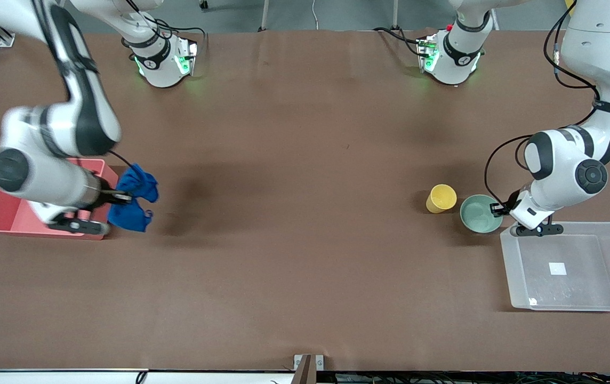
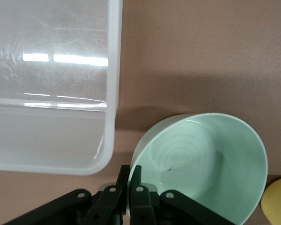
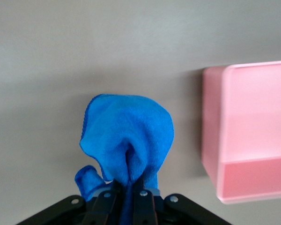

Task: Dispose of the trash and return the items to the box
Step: 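Drop the cloth into the pink bin while the left gripper carries the bowl, then release the bowl in the clear bin while the right gripper returns to rest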

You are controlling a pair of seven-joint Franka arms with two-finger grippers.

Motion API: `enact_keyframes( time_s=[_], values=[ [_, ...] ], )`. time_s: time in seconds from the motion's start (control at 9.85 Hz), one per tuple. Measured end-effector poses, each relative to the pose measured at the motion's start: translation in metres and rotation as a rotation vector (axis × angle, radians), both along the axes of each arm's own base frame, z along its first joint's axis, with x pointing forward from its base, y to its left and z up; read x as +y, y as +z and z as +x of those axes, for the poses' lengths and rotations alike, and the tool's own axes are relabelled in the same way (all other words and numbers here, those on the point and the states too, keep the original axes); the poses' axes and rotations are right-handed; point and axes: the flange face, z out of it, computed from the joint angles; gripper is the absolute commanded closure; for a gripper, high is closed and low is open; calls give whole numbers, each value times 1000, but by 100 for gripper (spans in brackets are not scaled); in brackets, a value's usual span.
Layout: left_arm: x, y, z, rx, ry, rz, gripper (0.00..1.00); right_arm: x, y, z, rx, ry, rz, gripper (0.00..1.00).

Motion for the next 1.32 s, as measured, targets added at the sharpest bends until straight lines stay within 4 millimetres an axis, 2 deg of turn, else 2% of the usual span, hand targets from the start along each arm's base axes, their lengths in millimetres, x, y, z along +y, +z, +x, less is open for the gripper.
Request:
enact_keyframes(
  time_s=[0.1, 0.2, 0.3, 0.41, 0.51, 0.61, 0.71, 0.81, 0.91, 1.02, 1.12, 1.22, 1.32],
  values=[
    [-2, 10, 1, -4, -5, 0, 100, -30, 34, -4, -8, 9, 9, 98],
    [-5, 24, 3, -3, -10, -1, 100, -79, 47, -9, -15, 35, 23, 97],
    [-9, 43, 7, -6, -17, -2, 100, -139, 45, -17, -13, 61, 43, 97],
    [-10, 68, 16, -18, -22, -2, 100, -197, 33, -29, -15, 81, 61, 97],
    [-10, 101, 31, -37, -24, 0, 100, -242, 10, -41, -25, 91, 68, 96],
    [-8, 142, 49, -60, -24, 1, 100, -265, -23, -50, -30, 92, 68, 93],
    [-3, 181, 65, -93, -20, 3, 100, -271, -62, -52, -24, 99, 66, 92],
    [5, 207, 81, -132, -21, 7, 100, -274, -100, -50, -27, 121, 66, 85],
    [16, 214, 97, -156, -44, 11, 100, -280, -135, -47, -41, 145, 63, 57],
    [34, 202, 112, -160, -71, 14, 100, -285, -165, -44, -48, 163, 62, 1],
    [60, 182, 127, -160, -97, 16, 100, -286, -185, -43, -45, 173, 65, 0],
    [85, 161, 140, -162, -114, 18, 100, -284, -190, -40, -45, 180, 68, 0],
    [103, 144, 150, -168, -116, 21, 100, -279, -174, -32, -49, 190, 69, 0]
  ],
)
